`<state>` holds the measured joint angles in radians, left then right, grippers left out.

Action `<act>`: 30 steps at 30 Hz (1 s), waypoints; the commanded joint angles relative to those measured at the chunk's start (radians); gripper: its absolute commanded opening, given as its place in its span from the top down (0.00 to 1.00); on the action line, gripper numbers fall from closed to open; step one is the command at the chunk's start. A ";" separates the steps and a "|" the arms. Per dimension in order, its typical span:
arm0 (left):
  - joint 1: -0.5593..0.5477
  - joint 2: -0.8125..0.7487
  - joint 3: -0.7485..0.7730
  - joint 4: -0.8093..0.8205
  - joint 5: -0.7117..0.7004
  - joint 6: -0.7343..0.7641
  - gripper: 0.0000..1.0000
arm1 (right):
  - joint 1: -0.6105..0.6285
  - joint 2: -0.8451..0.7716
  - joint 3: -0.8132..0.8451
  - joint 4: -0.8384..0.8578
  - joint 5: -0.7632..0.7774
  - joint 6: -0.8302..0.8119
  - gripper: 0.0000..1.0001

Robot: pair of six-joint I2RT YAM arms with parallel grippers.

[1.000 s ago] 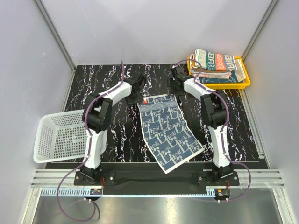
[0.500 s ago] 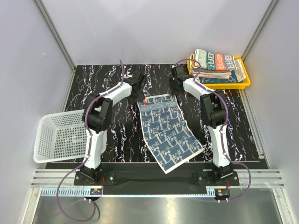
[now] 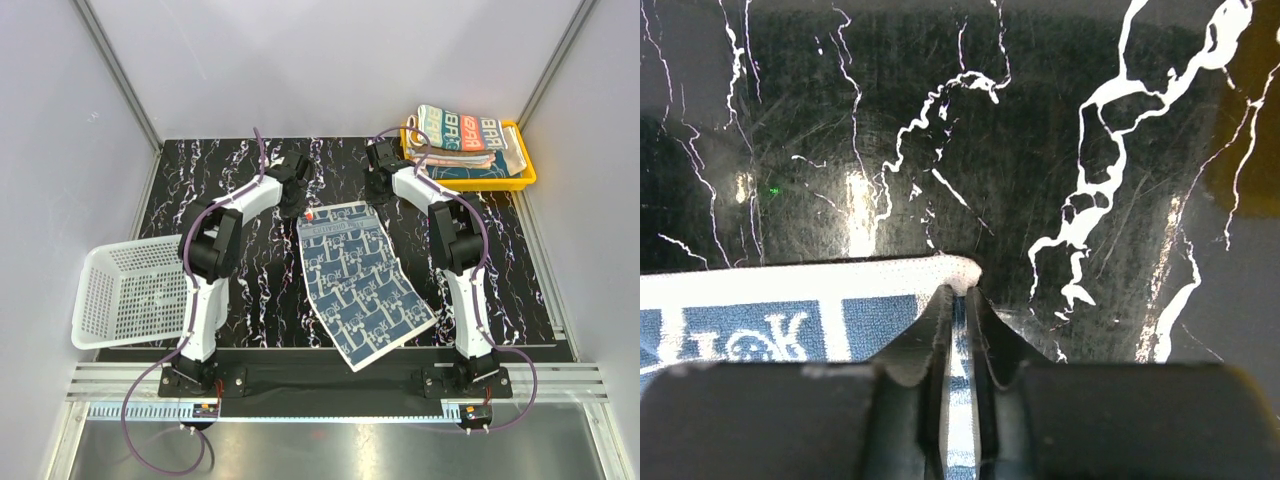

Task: Fold and stack the towels
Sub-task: Flatten out the crumpled towel

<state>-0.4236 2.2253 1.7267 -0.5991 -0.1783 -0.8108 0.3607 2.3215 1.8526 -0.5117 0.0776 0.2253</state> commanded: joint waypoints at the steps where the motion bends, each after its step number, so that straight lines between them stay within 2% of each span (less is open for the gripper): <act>1: 0.002 0.034 0.017 -0.013 0.005 0.002 0.98 | 0.004 0.007 0.039 -0.033 -0.009 0.000 0.89; 6: 0.002 -0.007 0.046 -0.016 -0.004 0.064 1.00 | 0.003 -0.043 0.039 -0.030 -0.004 0.000 1.00; 11: 0.003 -0.047 0.123 -0.071 -0.015 0.147 1.00 | 0.003 -0.120 0.025 -0.028 -0.004 0.009 1.00; 15: -0.001 -0.142 0.128 -0.091 -0.019 0.202 1.00 | 0.003 -0.258 -0.027 -0.016 0.001 0.031 1.00; 23: -0.030 -0.368 -0.009 -0.071 -0.053 0.277 1.00 | 0.026 -0.569 -0.254 0.068 0.011 0.055 1.00; 27: -0.027 -0.349 0.088 -0.113 -0.069 0.321 1.00 | 0.030 -0.643 -0.257 0.087 0.037 0.048 1.00; 30: -0.021 -0.268 0.238 -0.156 -0.064 0.347 1.00 | 0.030 -0.566 -0.149 0.056 0.074 0.019 1.00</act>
<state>-0.4580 1.8889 1.8488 -0.7288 -0.2081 -0.5259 0.3885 1.6920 1.6329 -0.4706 0.0799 0.2657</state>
